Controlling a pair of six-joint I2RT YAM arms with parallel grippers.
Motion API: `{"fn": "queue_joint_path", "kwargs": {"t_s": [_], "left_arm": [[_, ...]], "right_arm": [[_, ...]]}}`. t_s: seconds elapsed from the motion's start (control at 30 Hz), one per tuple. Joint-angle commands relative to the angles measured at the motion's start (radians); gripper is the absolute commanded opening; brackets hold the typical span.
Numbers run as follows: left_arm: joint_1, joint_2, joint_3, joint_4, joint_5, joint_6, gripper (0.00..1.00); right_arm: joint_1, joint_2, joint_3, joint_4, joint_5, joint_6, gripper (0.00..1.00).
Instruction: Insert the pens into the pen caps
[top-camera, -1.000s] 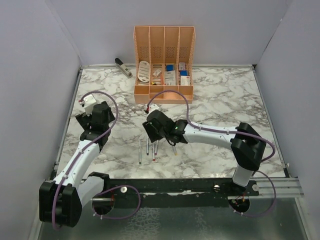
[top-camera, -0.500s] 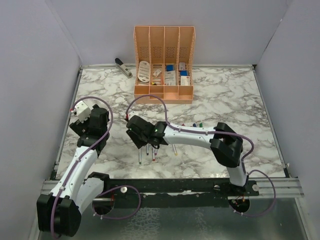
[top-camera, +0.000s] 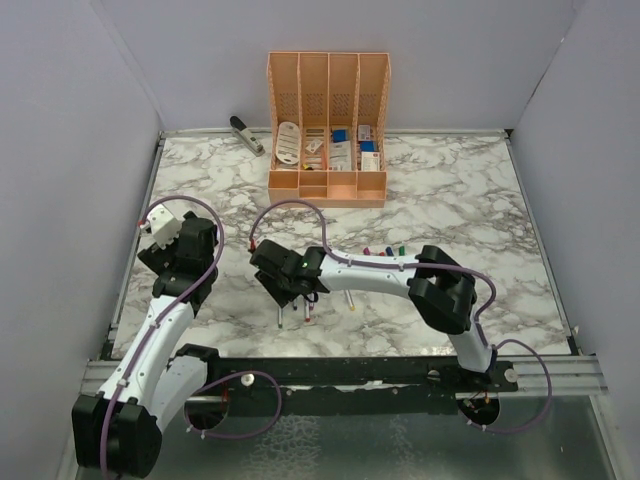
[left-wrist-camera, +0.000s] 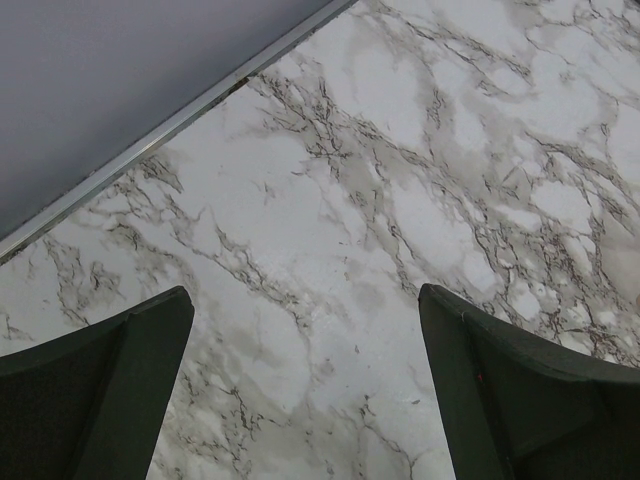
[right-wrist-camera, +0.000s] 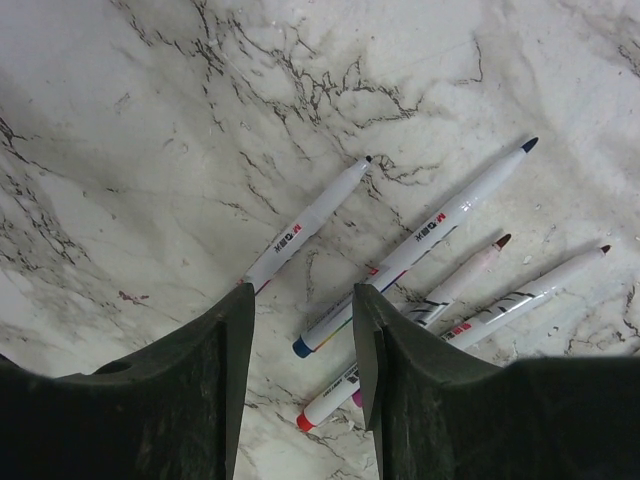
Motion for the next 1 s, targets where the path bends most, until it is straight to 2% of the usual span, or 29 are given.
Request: {"fn": "queue_joint_path", "kwargs": {"t_s": [0.0, 0.97], "left_arm": [[0.002, 0.003, -0.008, -0.007, -0.008, -0.012, 0.99], [0.002, 0.031, -0.01, 0.007, -0.004, 0.002, 0.99]], "right_arm": [[0.016, 0.036, 0.032, -0.01, -0.045, 0.011, 0.43], [0.028, 0.162, 0.118, -0.04, -0.065, -0.016, 0.43]]}}
